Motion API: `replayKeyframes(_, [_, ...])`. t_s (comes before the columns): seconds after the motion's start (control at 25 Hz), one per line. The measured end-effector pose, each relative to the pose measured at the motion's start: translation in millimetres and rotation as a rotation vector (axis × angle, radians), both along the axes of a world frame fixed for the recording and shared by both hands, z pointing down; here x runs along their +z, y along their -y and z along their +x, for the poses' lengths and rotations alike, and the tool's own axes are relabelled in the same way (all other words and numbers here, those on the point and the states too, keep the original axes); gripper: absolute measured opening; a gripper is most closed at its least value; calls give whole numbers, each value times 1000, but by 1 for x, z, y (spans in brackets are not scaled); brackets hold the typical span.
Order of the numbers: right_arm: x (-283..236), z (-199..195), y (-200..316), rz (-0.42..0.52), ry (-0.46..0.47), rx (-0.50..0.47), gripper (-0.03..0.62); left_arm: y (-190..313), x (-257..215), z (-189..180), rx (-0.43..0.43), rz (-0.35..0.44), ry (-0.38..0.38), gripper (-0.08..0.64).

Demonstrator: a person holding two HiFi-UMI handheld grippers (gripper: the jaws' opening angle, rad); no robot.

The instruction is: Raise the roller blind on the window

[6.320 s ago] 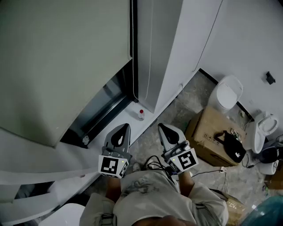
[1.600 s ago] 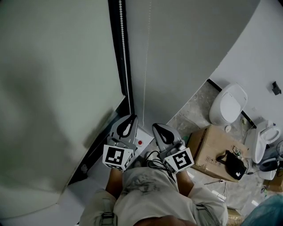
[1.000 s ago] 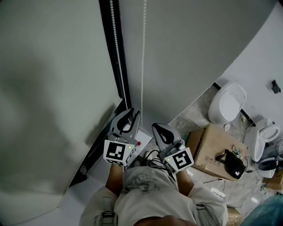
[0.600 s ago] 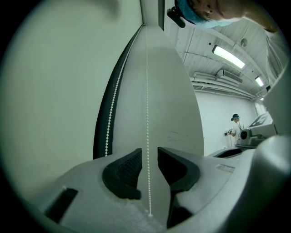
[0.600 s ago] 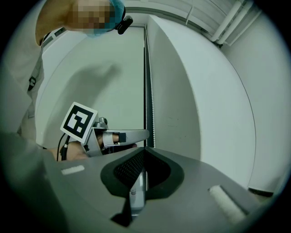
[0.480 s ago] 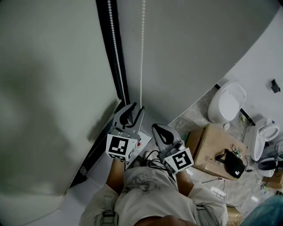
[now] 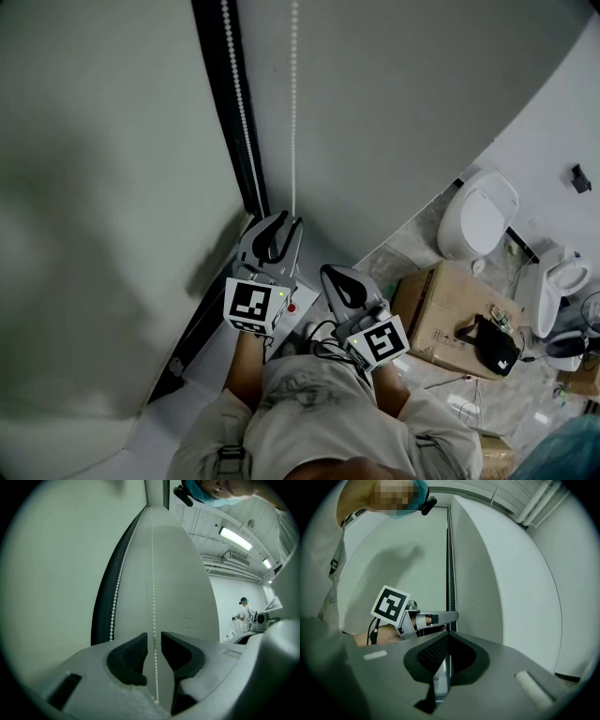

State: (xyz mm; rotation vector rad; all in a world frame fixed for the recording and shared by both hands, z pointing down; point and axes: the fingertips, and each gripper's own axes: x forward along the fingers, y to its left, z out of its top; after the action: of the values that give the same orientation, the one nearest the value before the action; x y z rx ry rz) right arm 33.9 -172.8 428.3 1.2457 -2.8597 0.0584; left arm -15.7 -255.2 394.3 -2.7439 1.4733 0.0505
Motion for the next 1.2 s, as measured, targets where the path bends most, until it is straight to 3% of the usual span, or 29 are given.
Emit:
replayKeyframes(0.36, [1, 2, -1, 1, 14, 3, 11, 15, 6, 12, 31, -7, 8, 89])
replayKeyframes(0.48, [-1, 2, -3, 6, 22, 6, 11, 15, 6, 10, 11, -2, 17, 12])
replayKeyframes(0.64, [1, 8, -3, 5, 21, 19, 11, 10, 7, 14, 32, -15, 9, 9])
replayKeyframes(0.84, [-5, 6, -6, 13, 19, 9, 11, -8, 3, 15, 79, -56, -61, 9])
replayKeyframes(1.2, [-25, -2, -11, 67, 27, -33, 11, -40, 18, 4, 71, -78, -74, 8])
